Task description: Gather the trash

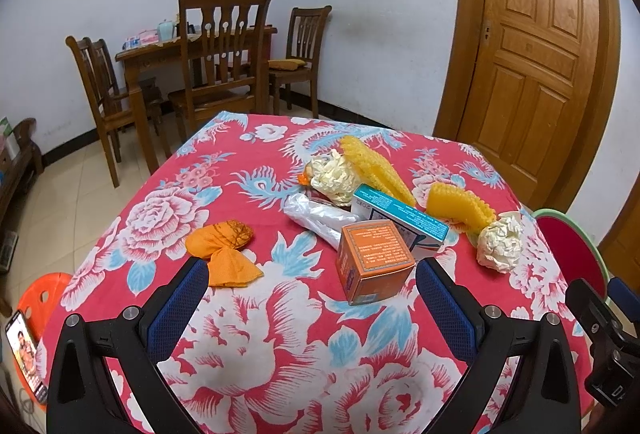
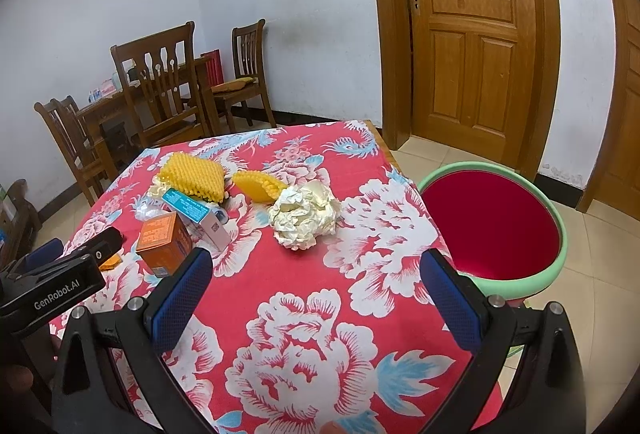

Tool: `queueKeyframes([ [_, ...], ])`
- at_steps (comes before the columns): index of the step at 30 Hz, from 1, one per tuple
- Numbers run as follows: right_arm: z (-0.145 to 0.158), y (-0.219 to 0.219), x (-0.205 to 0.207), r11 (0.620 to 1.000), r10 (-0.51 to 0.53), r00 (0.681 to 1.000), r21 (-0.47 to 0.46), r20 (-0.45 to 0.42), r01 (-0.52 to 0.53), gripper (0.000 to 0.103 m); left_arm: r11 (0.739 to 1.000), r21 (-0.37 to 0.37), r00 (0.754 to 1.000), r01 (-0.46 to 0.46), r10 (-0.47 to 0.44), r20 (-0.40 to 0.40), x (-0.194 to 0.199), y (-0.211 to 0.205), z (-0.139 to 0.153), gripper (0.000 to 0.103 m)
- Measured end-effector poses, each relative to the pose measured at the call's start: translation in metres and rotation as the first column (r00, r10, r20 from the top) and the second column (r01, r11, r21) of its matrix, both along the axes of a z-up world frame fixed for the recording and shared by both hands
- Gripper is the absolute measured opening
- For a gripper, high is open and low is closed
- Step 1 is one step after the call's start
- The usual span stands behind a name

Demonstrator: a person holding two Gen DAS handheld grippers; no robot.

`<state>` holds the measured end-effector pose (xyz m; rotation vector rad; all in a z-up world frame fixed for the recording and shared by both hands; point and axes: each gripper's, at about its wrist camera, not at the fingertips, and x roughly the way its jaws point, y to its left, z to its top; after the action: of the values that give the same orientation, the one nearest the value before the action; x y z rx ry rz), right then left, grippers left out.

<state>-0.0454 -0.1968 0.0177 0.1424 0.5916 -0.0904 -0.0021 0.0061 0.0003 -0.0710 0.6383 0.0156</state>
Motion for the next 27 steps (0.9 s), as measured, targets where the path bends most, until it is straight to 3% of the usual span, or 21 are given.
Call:
queueKeyframes([
  [27,-0.0004,0.0008,0.0004,1.000,0.001,1.000,-0.001,-0.002,-0.001,0.102,1.000,-0.003,1.000,-0.004,0.004,-0.002,-0.0015,0.0051,0.0008,0.103],
])
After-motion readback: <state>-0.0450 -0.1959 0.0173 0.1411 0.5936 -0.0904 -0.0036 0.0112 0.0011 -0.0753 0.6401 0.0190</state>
